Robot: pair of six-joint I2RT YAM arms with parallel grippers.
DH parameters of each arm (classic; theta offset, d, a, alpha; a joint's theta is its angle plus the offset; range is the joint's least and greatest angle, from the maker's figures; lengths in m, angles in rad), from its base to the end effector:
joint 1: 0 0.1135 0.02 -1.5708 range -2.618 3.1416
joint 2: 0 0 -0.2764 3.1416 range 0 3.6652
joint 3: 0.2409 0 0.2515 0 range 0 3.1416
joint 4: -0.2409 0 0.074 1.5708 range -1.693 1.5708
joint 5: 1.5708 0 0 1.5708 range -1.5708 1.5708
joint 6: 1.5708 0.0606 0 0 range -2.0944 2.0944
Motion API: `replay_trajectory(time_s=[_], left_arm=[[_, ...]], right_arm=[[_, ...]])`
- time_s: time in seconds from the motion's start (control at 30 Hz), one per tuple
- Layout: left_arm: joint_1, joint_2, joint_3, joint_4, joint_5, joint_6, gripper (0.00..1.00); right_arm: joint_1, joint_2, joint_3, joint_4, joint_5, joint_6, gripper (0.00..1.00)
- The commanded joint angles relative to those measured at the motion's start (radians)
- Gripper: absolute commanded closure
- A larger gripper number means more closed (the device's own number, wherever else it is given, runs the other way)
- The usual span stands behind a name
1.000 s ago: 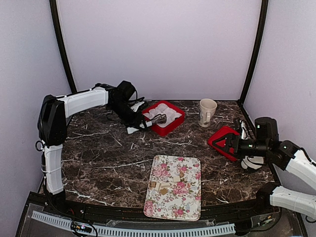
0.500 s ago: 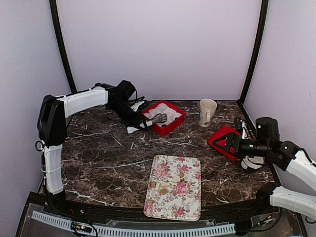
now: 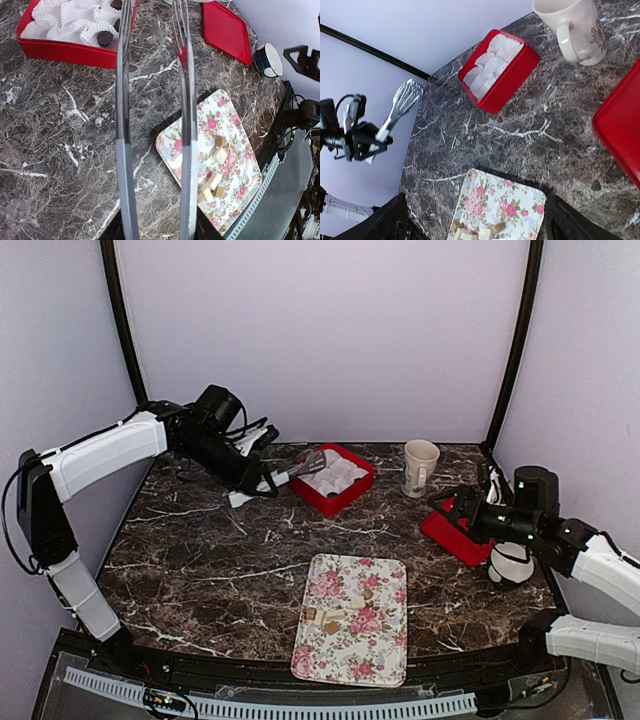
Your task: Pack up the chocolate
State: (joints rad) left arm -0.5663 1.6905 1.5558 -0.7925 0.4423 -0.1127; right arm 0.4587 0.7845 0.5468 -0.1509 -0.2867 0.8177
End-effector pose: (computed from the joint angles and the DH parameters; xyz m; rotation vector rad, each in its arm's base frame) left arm 0.3071 -0.2260 0.3116 0.7619 2.4490 -0.8262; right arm 0.1701 0.1031 0.2595 0.1753 2.1087 1.0863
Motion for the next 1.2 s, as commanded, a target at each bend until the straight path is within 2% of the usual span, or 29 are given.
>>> replay_trajectory(time_s=[0.0, 0.3, 0.57, 0.8, 1.17], left_arm=[[-0.042, -0.132, -0.132, 0.023, -0.037, 0.036, 0.64], [-0.221, -0.294, -0.351, 0.020, -0.152, 0.025, 0.64], [-0.438, -0.337, -0.446, 0.024, -0.320, -0.004, 0.64], [-0.578, -0.226, -0.407, 0.021, -0.419, 0.049, 0.63], [-0.641, -0.061, -0.342, 0.038, -0.458, 0.129, 0.62]], right_arm=[[-0.023, 0.072, 0.069, 0.193, 0.064, 0.019, 0.05], [-0.060, 0.228, 0.132, 0.256, 0.050, -0.063, 0.05], [-0.059, 0.195, 0.028, 0.347, 0.034, -0.003, 0.06], [-0.059, 0.114, -0.043, 0.370, 0.054, 0.050, 0.06], [-0.060, 0.102, -0.040, 0.344, 0.057, 0.043, 0.06]])
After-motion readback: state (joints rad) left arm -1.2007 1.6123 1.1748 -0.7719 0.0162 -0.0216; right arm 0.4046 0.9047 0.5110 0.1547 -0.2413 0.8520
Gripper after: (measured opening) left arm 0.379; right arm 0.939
